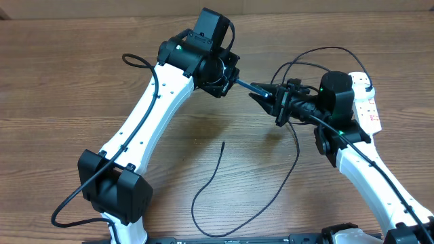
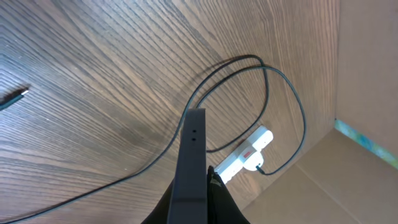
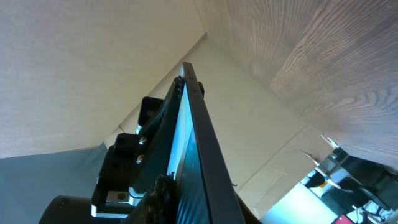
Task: Plug charger to phone and switch on socket
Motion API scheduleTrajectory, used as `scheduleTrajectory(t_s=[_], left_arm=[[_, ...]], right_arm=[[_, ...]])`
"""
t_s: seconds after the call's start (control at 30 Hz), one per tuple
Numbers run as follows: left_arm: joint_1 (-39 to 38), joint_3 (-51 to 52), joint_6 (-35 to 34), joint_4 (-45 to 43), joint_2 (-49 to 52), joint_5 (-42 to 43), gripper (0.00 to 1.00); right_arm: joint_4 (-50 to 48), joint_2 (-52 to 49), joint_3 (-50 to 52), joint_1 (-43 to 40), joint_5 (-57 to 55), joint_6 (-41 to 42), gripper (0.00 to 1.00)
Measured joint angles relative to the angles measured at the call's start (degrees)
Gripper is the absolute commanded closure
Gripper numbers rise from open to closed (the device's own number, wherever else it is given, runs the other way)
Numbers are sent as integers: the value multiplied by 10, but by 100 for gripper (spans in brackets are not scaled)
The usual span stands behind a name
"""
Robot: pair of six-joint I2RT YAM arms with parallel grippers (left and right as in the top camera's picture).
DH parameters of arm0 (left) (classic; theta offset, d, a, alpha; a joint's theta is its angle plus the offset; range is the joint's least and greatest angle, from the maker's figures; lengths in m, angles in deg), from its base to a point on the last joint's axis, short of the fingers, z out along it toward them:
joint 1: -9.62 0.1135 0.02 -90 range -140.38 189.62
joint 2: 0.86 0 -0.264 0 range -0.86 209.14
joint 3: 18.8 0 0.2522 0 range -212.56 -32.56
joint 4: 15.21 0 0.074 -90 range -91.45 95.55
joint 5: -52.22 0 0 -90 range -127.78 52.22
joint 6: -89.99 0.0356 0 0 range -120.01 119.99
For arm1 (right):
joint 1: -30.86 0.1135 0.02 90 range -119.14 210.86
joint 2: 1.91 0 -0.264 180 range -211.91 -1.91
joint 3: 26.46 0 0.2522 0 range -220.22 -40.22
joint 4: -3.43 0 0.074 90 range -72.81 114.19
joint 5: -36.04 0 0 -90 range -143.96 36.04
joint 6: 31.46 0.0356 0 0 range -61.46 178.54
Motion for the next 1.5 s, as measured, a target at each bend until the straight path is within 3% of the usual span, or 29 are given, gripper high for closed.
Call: scheduleTrajectory(t_s=[0.33,0.43,0.6,0.77,1.03,1.5], left_arm=[[0,0,15,3,1,-6,96],[0,0,23,7,3,-8,96],[1,0,47,15,7,-10,96],[19,1,79,29,7,-8,96],[89,1,197,54,7,29,96],[191,1,574,111,7,176,96]], right_arm=[[-5,0,0,4,19,0,68],[-7,0,0,4,22,0,53],[-15,0,-1,3,20,0,18],[-17,0,-1,3,15,-1,3],[-18,0,-1,4,14,-82,0],[-12,0,-1,3,46,-410,0]])
